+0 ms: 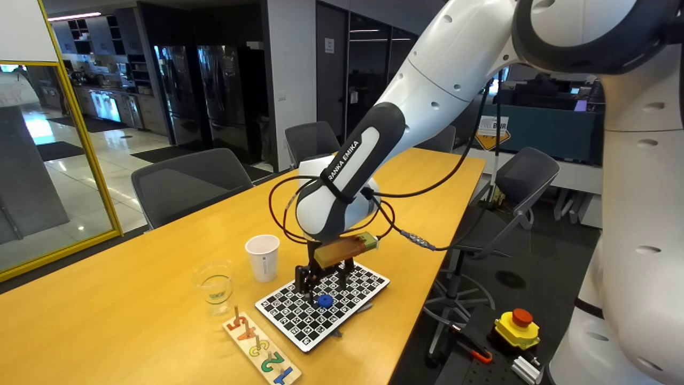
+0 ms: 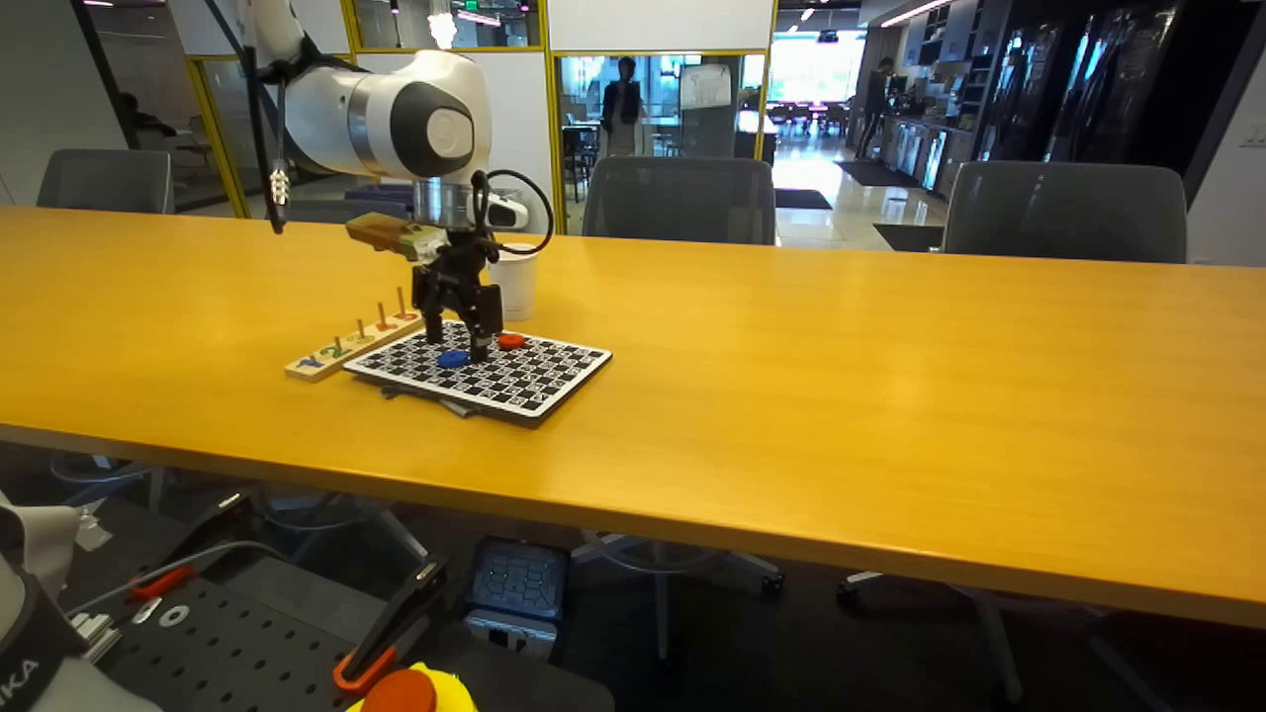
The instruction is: Put the blue ring in the clear cup and the orange rings in the white cup
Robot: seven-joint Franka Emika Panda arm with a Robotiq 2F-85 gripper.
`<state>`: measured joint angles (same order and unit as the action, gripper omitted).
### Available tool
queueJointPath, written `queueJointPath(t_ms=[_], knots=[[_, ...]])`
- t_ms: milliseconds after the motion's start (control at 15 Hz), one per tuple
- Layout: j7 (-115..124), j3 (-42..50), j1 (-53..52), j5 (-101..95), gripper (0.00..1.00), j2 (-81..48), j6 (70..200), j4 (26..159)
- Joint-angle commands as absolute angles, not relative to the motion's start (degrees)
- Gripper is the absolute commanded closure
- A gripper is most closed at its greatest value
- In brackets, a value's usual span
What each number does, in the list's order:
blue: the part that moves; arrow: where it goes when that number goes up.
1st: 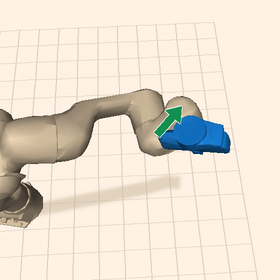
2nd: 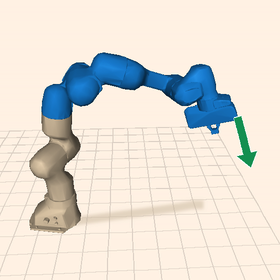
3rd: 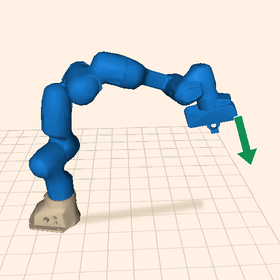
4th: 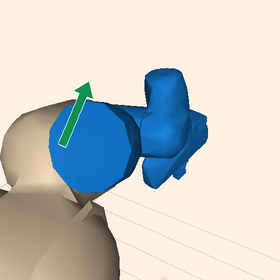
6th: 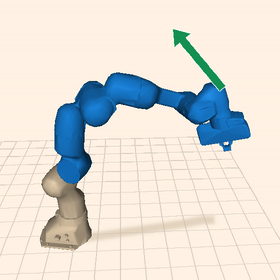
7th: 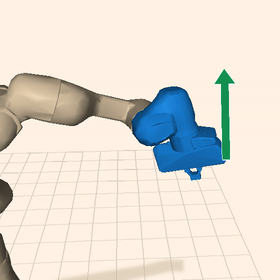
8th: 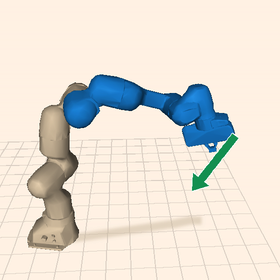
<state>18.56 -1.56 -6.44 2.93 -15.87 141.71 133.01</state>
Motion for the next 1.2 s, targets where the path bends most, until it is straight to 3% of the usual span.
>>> queueJointPath(t_ms=[0, 133, 200, 267, 733, 1133], knots=[[18.39, -2.02, -6.20, 4.68, 0.00, -14.86, 143.23, 134.34], [18.22, -2.06, -6.18, 4.81, 0.00, -15.00, 143.29, 134.30], [18.31, -2.00, -6.25, 4.61, 0.25, -15.09, 143.51, 134.29], [18.41, -1.95, -6.32, 4.42, 0.26, -15.18, 143.58, 134.25], [18.36, -2.04, -6.35, 4.46, 0.80, -15.52, 143.37, 133.90], [19.93, -1.74, -7.51, 2.23, 0.77, -13.82, 142.18, 132.79]])
